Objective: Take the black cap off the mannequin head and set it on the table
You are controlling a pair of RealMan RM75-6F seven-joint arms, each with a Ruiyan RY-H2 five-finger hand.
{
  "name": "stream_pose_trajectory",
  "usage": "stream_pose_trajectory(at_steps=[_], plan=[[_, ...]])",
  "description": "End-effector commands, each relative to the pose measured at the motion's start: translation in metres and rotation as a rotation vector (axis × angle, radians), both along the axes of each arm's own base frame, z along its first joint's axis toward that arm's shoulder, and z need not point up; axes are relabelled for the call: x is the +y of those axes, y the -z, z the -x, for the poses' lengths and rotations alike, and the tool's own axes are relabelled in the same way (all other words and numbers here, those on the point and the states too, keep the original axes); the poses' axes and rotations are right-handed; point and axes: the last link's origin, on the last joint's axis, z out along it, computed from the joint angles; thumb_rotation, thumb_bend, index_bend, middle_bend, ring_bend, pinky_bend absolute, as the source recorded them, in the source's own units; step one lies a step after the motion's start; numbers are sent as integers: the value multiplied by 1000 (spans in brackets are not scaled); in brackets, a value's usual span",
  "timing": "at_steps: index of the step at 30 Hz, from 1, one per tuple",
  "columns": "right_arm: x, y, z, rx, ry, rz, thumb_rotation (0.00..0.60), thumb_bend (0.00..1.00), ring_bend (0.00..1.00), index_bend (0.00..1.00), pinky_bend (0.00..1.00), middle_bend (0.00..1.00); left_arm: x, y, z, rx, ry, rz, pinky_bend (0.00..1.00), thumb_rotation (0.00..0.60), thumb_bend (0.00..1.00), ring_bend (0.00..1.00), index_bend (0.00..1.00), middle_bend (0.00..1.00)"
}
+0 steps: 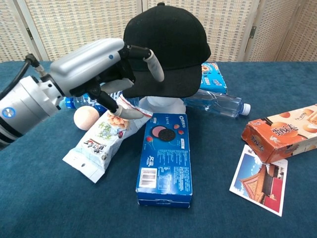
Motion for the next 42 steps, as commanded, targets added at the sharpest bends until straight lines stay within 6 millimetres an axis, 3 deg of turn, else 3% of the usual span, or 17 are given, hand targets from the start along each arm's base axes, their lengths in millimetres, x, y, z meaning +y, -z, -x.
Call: stream_pose_trajectory(at_steps=[1,13,23,31,42], plan=[[0,0,0,-1,1,0,600,75,188,277,226,263,6,7,-7,-17,-2,-9,1000,600,49,1000,426,1000],[2,-2,6,-7,12,7,600,75,189,277,226,263,17,25,-17,-19,-5,-46,1000,600,143,1000,470,1000],[4,-3,9,-10,19,10,600,76,188,277,226,263,21,28,-19,-27,-7,-56,1000,600,274,1000,479,1000],[4,-3,9,-9,19,10,600,76,188,277,226,263,24,25,-22,-73,-9,-68,1000,600,359,1000,524,1000],[5,-4,7,-8,15,15,600,76,188,277,226,262,30,10,-23,-183,-42,-72,1000,600,385,1000,604,1000]])
